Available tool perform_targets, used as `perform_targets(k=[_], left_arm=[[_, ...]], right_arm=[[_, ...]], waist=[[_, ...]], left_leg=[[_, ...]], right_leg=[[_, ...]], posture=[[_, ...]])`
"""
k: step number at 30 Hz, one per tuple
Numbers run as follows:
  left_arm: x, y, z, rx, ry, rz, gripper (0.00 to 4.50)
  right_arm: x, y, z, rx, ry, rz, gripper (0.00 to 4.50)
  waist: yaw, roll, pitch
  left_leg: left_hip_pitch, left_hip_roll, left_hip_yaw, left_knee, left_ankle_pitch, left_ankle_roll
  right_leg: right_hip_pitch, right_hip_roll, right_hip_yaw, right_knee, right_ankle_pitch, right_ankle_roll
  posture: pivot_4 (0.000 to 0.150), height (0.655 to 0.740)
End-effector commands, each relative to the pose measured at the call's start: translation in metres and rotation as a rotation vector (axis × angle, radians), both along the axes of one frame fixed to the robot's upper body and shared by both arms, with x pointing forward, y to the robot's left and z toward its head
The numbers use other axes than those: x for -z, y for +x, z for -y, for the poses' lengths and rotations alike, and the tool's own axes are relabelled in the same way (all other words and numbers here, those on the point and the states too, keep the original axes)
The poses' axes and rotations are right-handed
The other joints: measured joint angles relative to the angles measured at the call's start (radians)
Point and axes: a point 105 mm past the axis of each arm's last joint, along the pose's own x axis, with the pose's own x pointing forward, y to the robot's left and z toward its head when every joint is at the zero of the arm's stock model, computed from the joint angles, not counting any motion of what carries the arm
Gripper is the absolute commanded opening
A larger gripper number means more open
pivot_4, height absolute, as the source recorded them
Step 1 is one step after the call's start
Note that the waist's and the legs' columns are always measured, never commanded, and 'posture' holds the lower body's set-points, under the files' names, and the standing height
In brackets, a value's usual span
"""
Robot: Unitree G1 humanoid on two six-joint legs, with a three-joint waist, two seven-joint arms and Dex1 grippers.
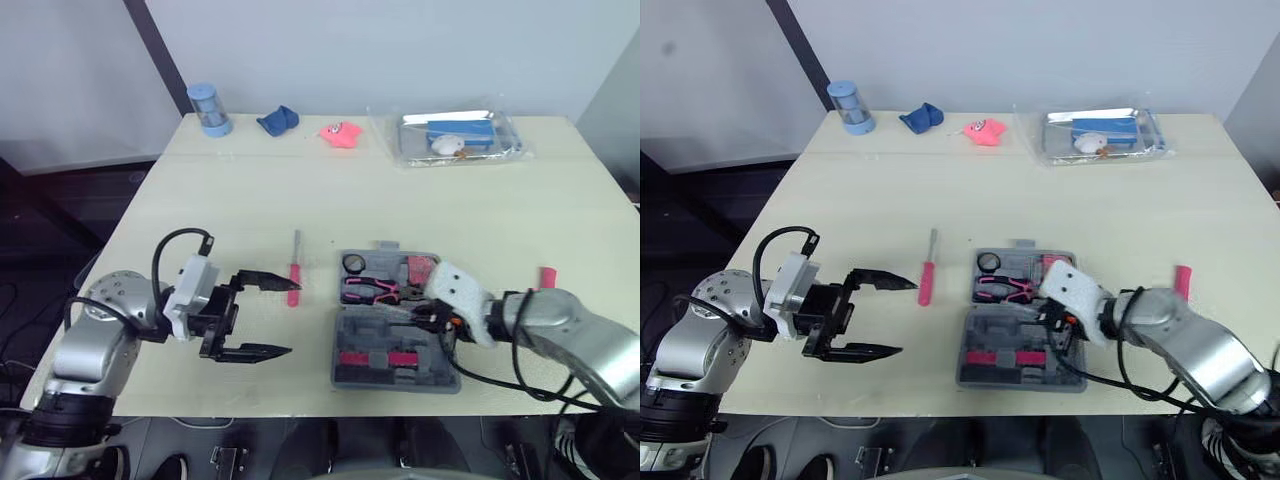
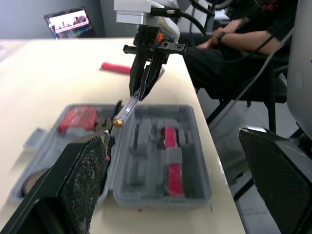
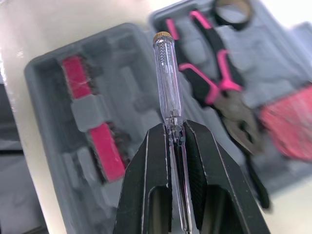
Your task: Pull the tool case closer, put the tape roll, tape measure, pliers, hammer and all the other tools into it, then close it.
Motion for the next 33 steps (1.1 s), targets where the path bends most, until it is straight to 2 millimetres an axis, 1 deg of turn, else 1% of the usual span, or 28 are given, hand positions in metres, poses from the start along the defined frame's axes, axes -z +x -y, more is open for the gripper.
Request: perform_targets(k=[1, 9, 13, 18, 33], left_arm=[[-0.003, -0.003, -0.007, 0.018, 0.024, 0.027, 4.5], [0.0, -0.001, -0.013, 0.004, 0.05, 0.026, 4.5], [0.002, 0.001, -0.014, -0.004, 0.059, 0.029, 4.5], [0.005, 0.001, -0.014, -0.004, 0.066, 0.03, 4.5], [0.008, -0.001, -0.014, -0.004, 0.078, 0.038, 4.5]], right_arm=[[0.008, -0.001, -0.009, -0.041, -0.1, -0.021, 0.1], [0.014, 0.018, -0.023, -0.035, -0.201, 0.019, 0.1], [0.02, 0.018, -0.026, -0.065, -0.249, 0.018, 0.1], [0.023, 0.019, -0.034, -0.098, -0.26, 0.031, 0.1], [0.026, 0.027, -0.048, -0.145, -0.247, 0.068, 0.1]], waist=[[0.0, 0.0, 0.0], [-0.004, 0.0, 0.0], [-0.003, 0.0, 0.0], [-0.004, 0.0, 0.0], [-0.005, 0.0, 0.0]], left_leg=[[0.0, 0.0, 0.0, 0.0, 0.0, 0.0], [-0.002, 0.0, 0.001, 0.0, 0.002, -0.003], [-0.004, 0.0, 0.001, 0.0, 0.002, -0.003], [-0.005, 0.0, 0.001, 0.0, 0.002, -0.003], [-0.005, 0.0, 0.001, 0.0, 0.002, -0.004]], right_leg=[[0.0, 0.0, 0.0, 0.0, 0.0, 0.0], [-0.003, 0.0, 0.0, 0.001, 0.0, 0.0], [-0.006, 0.0, 0.0, 0.001, 0.0, 0.0], [-0.006, 0.0, 0.0, 0.001, 0.0, 0.0], [-0.006, 0.0, 0.0, 0.002, 0.0, 0.0]], posture=[[0.15, 0.74], [0.15, 0.74], [0.15, 0.74], [0.15, 0.74], [0.15, 0.74]])
